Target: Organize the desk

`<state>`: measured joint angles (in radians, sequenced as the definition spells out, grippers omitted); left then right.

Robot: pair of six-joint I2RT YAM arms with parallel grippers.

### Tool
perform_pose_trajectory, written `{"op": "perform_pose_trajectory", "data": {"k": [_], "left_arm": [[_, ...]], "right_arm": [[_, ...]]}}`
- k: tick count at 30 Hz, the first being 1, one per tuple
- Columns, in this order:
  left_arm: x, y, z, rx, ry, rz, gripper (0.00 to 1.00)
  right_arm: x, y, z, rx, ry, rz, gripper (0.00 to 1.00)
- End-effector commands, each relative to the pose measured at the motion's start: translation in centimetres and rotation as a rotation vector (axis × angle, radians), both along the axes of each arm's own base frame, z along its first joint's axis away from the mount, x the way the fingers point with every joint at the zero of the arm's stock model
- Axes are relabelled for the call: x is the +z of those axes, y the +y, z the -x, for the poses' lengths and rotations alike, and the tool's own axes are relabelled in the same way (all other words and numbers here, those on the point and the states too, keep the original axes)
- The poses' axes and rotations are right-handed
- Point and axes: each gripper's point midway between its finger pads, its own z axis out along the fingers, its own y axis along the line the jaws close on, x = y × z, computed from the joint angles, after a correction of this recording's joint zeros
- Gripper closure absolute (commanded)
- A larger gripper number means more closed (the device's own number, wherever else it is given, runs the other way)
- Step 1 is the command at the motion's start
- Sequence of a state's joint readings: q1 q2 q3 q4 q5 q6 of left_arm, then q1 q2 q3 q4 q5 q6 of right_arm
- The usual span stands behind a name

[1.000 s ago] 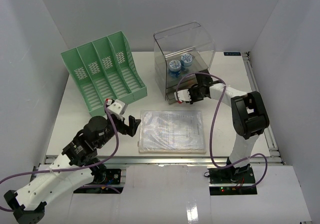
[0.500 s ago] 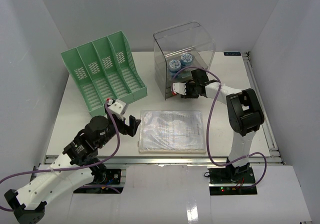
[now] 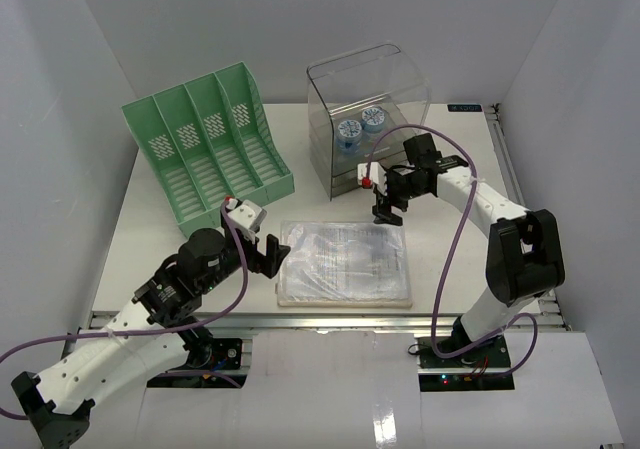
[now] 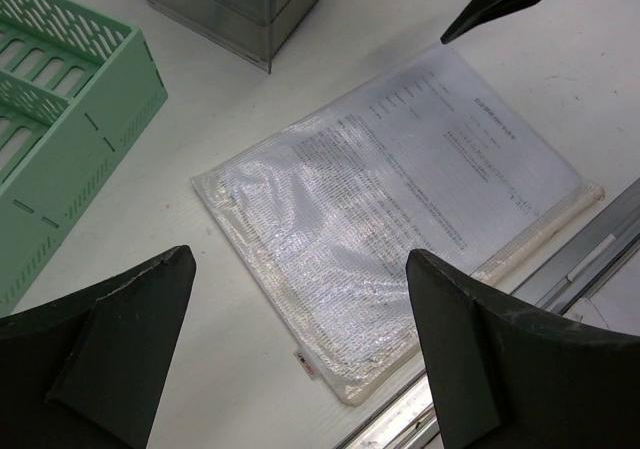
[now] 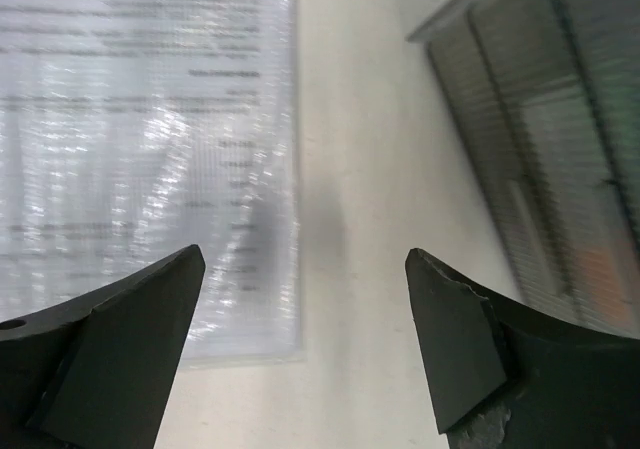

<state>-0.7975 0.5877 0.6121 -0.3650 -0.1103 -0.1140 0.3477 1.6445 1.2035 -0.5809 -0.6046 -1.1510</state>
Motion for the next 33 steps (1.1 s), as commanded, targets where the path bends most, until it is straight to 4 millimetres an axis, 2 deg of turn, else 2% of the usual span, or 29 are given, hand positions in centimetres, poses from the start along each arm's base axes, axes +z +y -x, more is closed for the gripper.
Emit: {"op": "perform_pose_trajectory", "data": {"k": [1, 7, 14, 18, 26, 33], "left_arm": [[0.7, -1.2, 0.5, -0.015, 0.057, 0.102, 0.02], [0.1, -2.7, 1.5, -0.009, 0.214, 0.251, 0.02], [1.3, -1.9, 2.8, 0.022, 0.233, 0.443, 0.02], [1.2, -1.3, 3.6, 0.030, 0.243, 0.513, 0.02], [-1.3, -1.0, 4.4, 0.056, 0.323, 0.564, 0.02], [-2.4, -0.7, 4.6, 0.073, 0.345, 0.583, 0.02]], "right_arm": [[0.7, 1.0, 5.3, 0.083, 0.179, -0.098, 0.10], [0.6, 0.5, 5.1, 0.098, 0.126, -0.072, 0.10], [0.6, 0.5, 3.9, 0.039, 0.037, -0.052, 0.10], [0.3, 0.8, 4.0, 0.046, 0.047, -0.039, 0.10], [-1.5, 1.7, 4.4, 0.096, 0.085, -0.010, 0.10], [-2.7, 2.6, 4.3, 0.086, 0.079, 0.007, 0.10]]}}
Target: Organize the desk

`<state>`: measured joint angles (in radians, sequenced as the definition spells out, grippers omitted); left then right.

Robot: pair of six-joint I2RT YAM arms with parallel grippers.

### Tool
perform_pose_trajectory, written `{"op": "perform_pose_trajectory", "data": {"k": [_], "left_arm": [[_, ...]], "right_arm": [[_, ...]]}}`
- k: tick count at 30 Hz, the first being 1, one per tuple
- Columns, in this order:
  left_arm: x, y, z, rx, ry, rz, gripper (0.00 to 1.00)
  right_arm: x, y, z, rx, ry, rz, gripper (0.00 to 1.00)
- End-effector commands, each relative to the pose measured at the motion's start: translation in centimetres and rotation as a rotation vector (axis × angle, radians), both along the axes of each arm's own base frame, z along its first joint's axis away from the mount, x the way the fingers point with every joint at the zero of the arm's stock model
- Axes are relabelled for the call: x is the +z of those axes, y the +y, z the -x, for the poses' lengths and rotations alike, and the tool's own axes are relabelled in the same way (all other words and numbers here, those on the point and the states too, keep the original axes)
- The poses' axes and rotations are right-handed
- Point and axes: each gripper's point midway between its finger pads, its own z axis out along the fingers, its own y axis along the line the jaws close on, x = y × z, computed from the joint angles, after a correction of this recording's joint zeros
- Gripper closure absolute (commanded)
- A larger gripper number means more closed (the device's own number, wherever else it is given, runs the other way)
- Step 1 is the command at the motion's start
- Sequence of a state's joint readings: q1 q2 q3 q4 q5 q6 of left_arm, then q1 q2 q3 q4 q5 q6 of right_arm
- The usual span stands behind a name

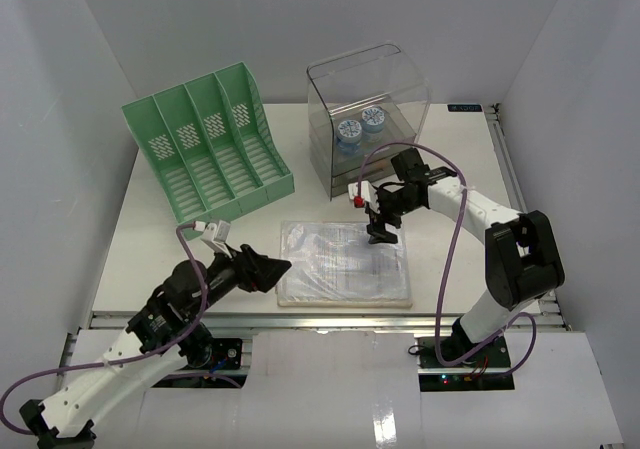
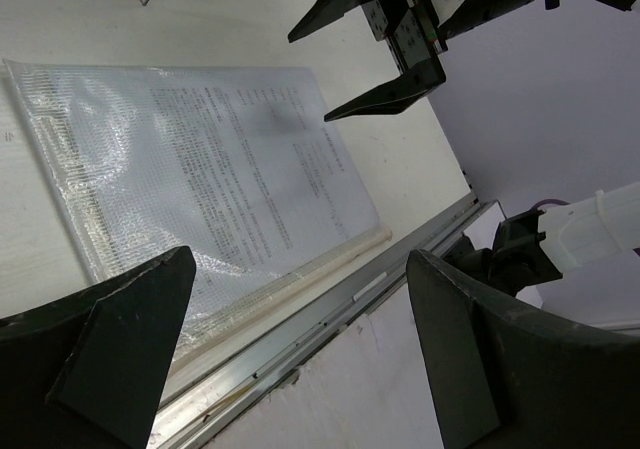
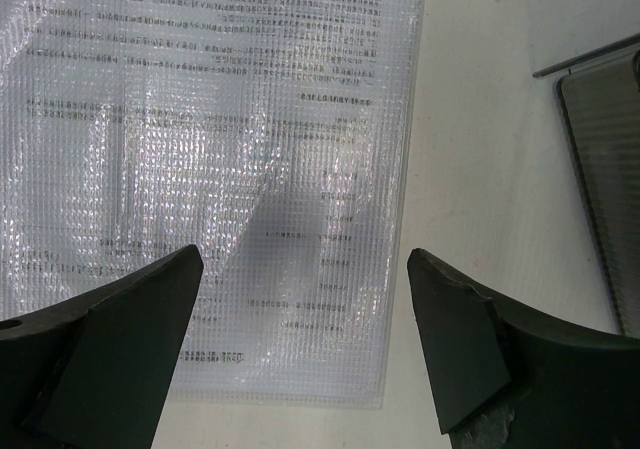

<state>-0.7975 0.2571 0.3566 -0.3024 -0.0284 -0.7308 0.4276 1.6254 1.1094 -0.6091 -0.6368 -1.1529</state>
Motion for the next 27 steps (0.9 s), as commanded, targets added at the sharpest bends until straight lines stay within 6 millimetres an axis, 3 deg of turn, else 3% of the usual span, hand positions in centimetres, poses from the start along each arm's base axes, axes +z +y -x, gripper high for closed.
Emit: {"op": "perform_pose_trajectory", "data": {"k": [1, 13, 20, 27], "left_arm": [[-0.6, 0.1, 0.2, 0.010, 0.031, 0.026, 0.02], [-2.3, 0.5, 0.7, 0.033, 0.107, 0.068, 0.02], [-2.6, 0.7, 1.1, 0.027, 0.109, 0.087, 0.02], [-2.7, 0.7, 1.0, 0.034, 0.113, 0.083, 0.02]], "right_arm": [[-0.5, 1.1, -0.8, -0.015, -0.022, -0.006, 0.10], [-3.6, 2.9, -1.3, 0.013, 0.035, 0.053, 0.10], [-5.4, 2.8, -2.8, -0.020, 0.025, 0.099, 0.10], [-6.0, 2.4, -3.6, -0.056, -0.013, 0.118, 0.10]]}}
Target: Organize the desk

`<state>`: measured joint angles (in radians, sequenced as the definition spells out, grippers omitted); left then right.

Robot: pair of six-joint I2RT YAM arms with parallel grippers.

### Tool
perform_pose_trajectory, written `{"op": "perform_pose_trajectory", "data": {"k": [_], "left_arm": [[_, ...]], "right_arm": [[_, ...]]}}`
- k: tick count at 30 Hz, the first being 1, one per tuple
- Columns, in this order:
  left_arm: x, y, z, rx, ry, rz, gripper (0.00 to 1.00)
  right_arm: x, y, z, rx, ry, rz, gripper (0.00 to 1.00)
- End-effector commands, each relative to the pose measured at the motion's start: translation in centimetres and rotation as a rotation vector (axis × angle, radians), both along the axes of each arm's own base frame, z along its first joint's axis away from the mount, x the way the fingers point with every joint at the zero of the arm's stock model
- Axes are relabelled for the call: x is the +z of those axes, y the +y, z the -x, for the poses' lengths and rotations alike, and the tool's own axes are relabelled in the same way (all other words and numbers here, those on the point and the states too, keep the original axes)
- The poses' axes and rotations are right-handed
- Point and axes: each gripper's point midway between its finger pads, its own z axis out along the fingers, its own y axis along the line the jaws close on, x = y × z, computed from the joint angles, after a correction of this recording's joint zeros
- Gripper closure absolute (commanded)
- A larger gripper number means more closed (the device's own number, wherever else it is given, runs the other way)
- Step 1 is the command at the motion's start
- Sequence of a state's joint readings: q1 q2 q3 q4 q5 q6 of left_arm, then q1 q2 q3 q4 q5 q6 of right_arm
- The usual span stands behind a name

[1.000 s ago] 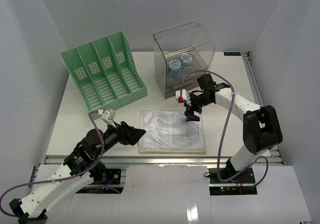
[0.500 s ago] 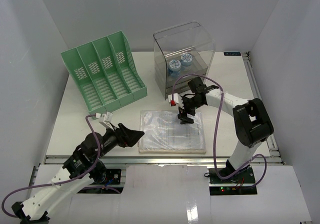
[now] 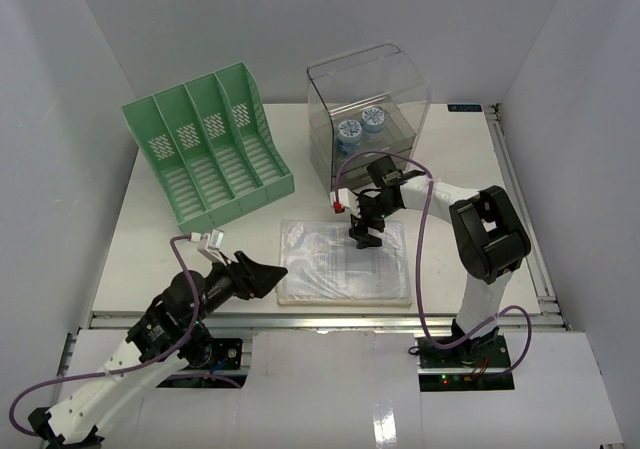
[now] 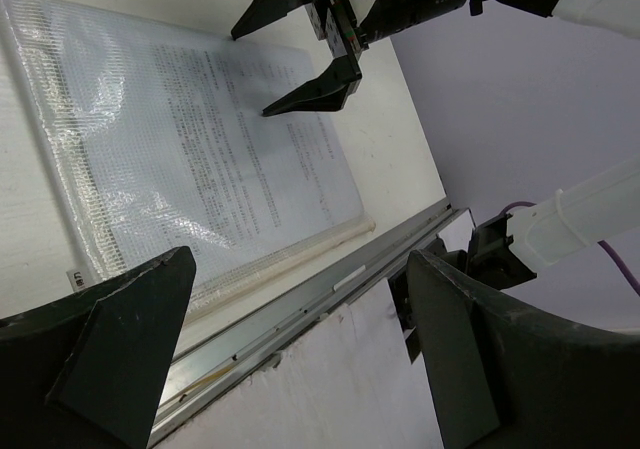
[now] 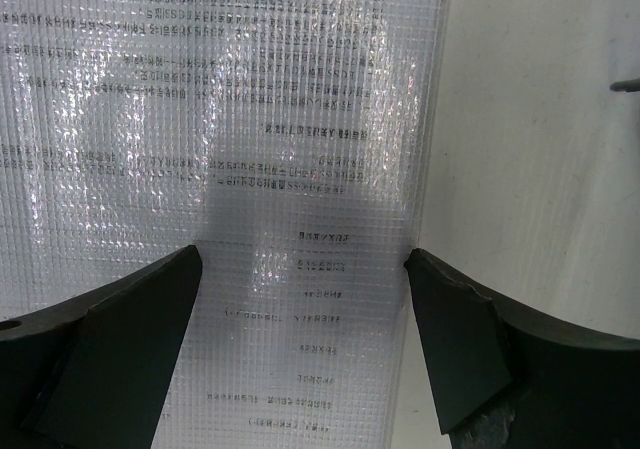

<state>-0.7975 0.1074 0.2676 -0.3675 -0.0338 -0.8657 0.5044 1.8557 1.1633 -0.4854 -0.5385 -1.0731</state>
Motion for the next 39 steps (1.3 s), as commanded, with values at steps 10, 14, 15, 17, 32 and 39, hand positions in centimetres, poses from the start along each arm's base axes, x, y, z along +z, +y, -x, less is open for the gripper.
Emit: {"op": "perform_pose_trajectory", "data": {"k": [10, 14, 15, 17, 32, 39], "left_arm": [[-0.8, 0.0, -0.1, 0.005, 0.028, -0.014, 0.02], [-0.9, 0.0, -0.1, 0.005, 0.030, -0.014, 0.02], [-0.9, 0.0, -0.1, 0.005, 0.030, -0.015, 0.02], [-0.9, 0.0, 0.0, 0.003, 0.032, -0.015, 0.02], [-0.8, 0.0, 0.1, 0.000, 0.035, -0.011, 0.02], [-1.2, -0.2, 0.2, -0.004, 0.053, -0.009, 0.02]], "right_arm": [[1.7, 0.1, -2.1, -0.032, -0.129, -0.012, 0.10], [2.5, 0.3, -2.4, -0.036, -0.140, -0.020, 0.10], [2.6, 0.3, -2.5, -0.037, -0.136, -0.020, 0.10], [2.4, 0.4, -2.5, -0.040, -0.128, -0.016, 0.10], [-2.3, -0.8, -1.0, -0.022, 0.044, 0.103, 0.04], [-3.5, -1.5, 0.7, 0.016, 0.118, 0.135, 0.20]]}}
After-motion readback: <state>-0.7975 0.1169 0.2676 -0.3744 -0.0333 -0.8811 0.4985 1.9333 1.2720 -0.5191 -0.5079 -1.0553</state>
